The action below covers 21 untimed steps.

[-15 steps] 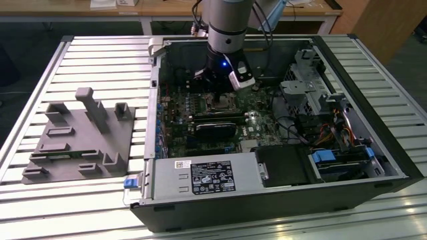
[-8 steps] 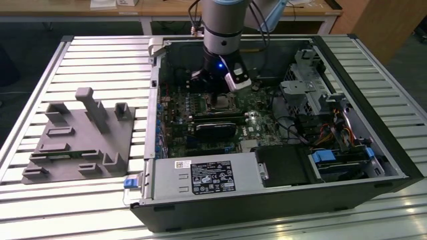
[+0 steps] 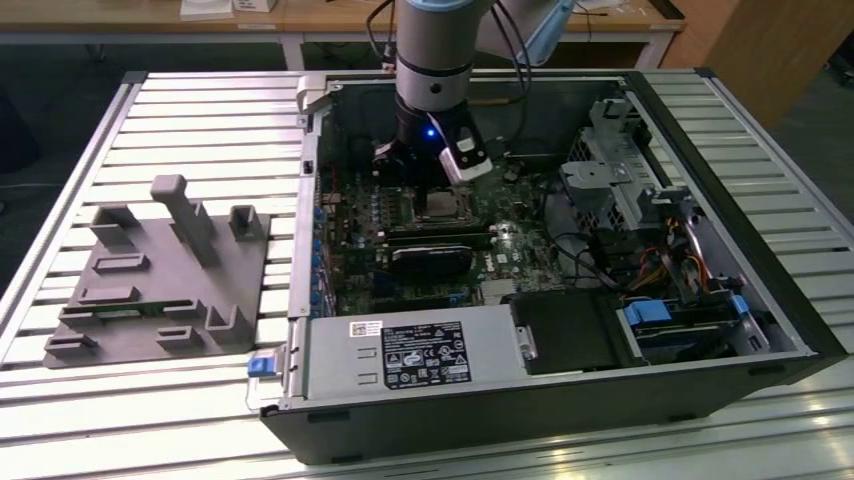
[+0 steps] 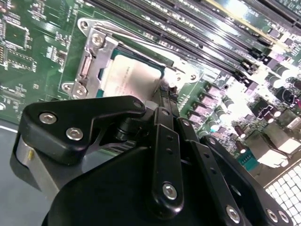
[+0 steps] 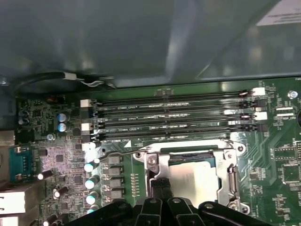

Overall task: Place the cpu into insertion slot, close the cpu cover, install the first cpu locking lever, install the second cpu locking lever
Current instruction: 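Close the cpu cover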

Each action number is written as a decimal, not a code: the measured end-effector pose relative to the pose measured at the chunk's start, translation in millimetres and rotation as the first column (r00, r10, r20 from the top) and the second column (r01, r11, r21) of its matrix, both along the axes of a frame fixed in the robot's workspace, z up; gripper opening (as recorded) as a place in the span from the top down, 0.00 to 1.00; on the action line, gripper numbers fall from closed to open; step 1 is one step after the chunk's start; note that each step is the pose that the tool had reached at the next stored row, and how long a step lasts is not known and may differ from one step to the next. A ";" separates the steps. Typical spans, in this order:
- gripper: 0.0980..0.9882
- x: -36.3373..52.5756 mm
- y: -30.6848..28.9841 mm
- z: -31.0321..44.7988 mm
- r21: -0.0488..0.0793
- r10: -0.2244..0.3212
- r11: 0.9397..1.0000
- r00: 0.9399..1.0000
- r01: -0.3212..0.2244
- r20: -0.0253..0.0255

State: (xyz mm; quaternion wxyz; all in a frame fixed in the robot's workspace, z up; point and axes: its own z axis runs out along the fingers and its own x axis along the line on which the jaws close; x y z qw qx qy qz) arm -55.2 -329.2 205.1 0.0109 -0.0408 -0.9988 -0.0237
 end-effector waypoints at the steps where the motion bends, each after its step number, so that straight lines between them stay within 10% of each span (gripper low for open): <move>1: 0.99 -1.0 0.0 -0.1 0.000 0.000 1.000 1.000 0.000 0.001; 21: 0.99 -1.8 -0.6 -3.7 0.001 0.006 1.000 1.000 -0.006 0.003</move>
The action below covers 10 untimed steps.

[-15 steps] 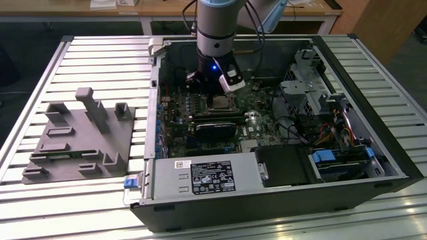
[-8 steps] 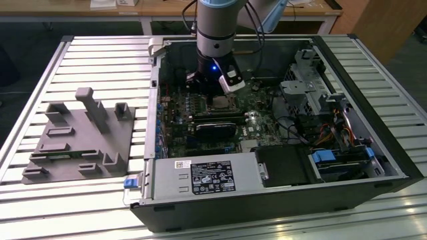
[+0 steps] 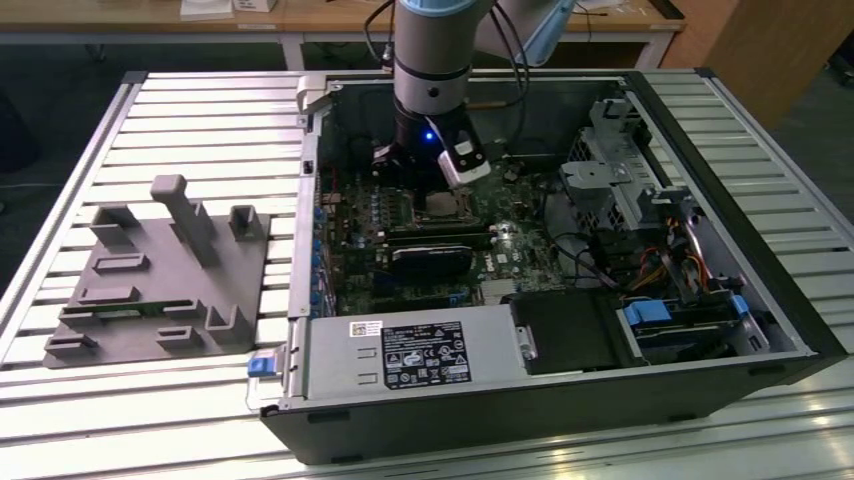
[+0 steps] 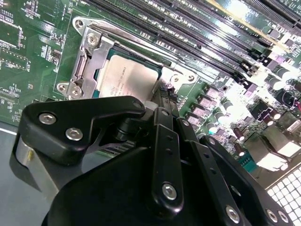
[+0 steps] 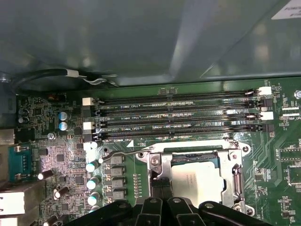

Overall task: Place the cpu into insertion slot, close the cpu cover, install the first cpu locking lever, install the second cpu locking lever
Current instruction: 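Close the cpu cover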

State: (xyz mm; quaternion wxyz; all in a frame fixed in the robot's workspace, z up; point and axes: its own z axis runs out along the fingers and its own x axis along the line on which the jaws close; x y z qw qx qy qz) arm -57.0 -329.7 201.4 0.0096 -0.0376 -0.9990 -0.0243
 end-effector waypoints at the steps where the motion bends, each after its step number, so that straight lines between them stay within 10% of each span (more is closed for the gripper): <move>1: 0.99 0.0 0.0 0.5 0.000 0.000 1.000 1.000 0.000 0.000; 10: 0.99 2.0 0.0 5.4 0.000 0.000 1.000 1.000 0.000 0.000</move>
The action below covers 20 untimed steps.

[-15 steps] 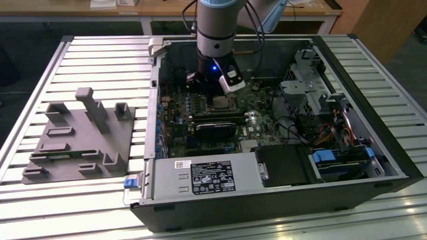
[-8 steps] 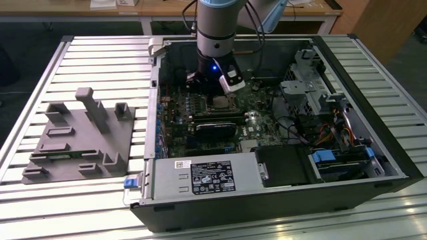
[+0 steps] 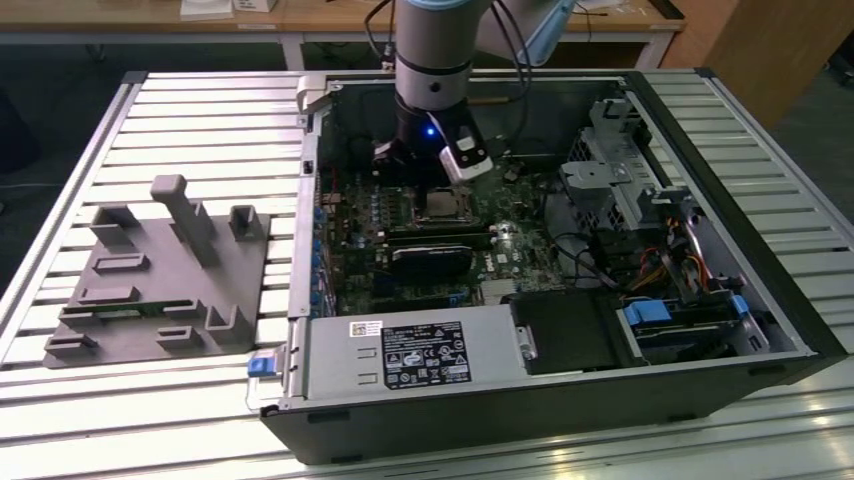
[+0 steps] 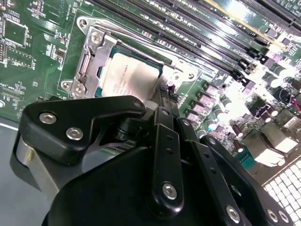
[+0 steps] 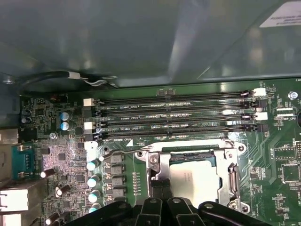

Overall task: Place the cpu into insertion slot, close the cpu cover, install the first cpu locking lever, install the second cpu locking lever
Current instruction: 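Close the cpu cover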

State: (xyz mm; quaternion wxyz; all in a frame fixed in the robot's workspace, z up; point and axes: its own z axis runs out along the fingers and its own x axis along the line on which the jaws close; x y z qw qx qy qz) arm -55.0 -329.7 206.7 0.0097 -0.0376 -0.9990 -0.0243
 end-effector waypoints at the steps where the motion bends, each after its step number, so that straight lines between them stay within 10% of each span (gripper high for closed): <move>1: 0.99 0.9 0.0 -0.5 0.000 0.000 1.000 1.000 0.000 0.000; 20: 0.99 21.7 0.0 -5.4 0.000 0.000 1.000 1.000 0.000 -0.001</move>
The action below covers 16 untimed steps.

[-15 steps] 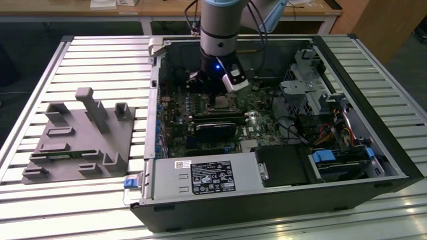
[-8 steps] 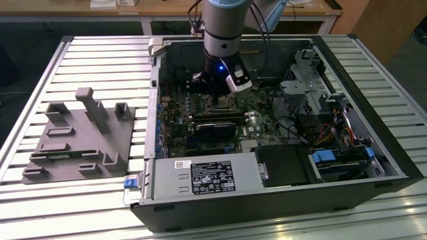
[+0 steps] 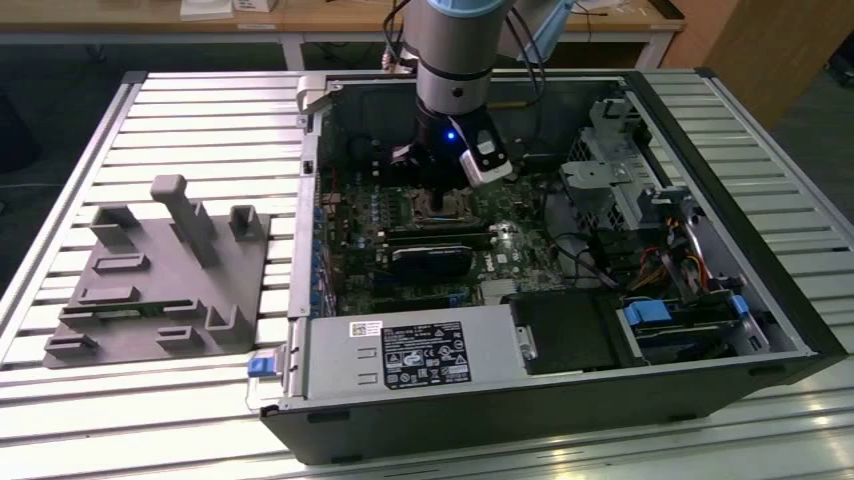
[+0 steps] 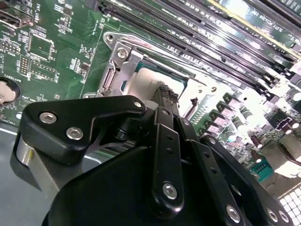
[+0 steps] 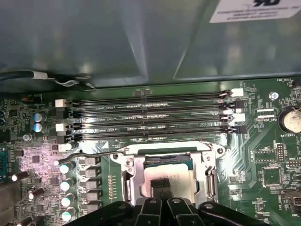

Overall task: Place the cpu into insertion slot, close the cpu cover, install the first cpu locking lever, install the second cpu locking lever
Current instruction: 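Close the cpu cover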

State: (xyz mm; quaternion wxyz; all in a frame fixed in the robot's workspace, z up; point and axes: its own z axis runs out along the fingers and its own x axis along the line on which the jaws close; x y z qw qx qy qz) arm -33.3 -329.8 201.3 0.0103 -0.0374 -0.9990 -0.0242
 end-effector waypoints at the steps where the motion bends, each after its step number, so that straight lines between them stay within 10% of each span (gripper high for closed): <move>1: 0.99 0.1 0.0 0.7 0.000 0.000 1.000 1.000 0.000 0.000; 16: 0.99 -12.6 0.0 1.9 0.002 0.000 1.000 1.000 0.000 0.000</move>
